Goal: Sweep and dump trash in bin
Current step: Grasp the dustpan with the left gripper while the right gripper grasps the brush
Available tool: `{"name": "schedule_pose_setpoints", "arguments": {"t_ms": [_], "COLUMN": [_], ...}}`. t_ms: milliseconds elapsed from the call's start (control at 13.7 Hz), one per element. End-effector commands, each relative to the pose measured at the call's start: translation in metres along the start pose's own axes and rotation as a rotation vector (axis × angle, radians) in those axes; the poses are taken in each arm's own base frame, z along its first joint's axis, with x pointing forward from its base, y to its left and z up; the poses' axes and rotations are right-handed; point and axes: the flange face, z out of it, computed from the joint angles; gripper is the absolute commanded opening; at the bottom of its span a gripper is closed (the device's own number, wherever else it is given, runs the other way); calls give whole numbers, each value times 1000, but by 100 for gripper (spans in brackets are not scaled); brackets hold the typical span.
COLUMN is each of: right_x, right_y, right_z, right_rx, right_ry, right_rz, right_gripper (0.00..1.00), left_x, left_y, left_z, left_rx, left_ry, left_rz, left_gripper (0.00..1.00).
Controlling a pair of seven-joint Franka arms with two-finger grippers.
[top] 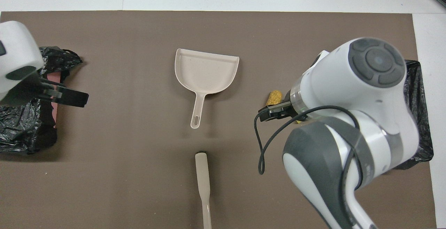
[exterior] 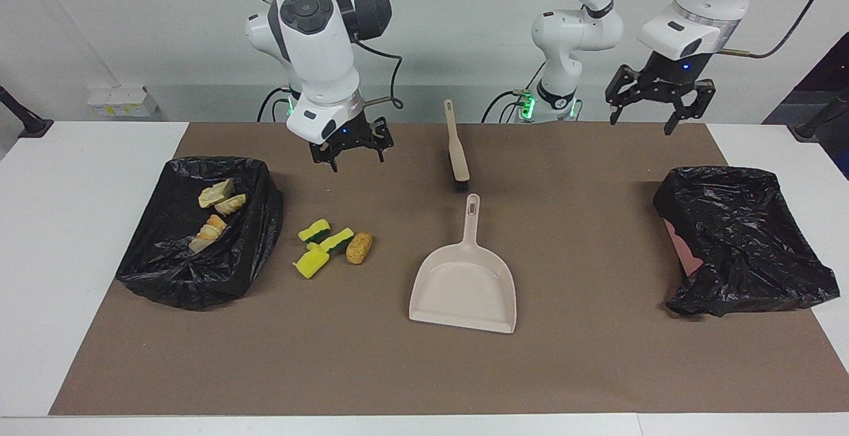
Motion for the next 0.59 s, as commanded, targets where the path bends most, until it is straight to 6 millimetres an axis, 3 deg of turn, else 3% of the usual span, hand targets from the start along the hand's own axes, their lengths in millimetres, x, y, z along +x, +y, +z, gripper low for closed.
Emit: {"name": "schedule_pose_setpoints", "arguments": {"t_ms": [0, 146, 512], "right_x": [-51, -75, -121], "right_y": [-19, -53, -137], "right_z": [18, 40, 105], "right_rx": [46, 37, 31], "right_ry": [-2, -18, -4], "right_rz": [17, 36, 111], "right_gripper": [100, 100, 100], "left_x": [11, 25, 55], "left_y": [54, 97, 157], "left_z": [37, 68, 147], "left_rx": [-7, -21, -49], "left_ry": [2, 68, 88], "left_rz": [-26, -72, -96], "left_gripper": [100, 100, 100]}}
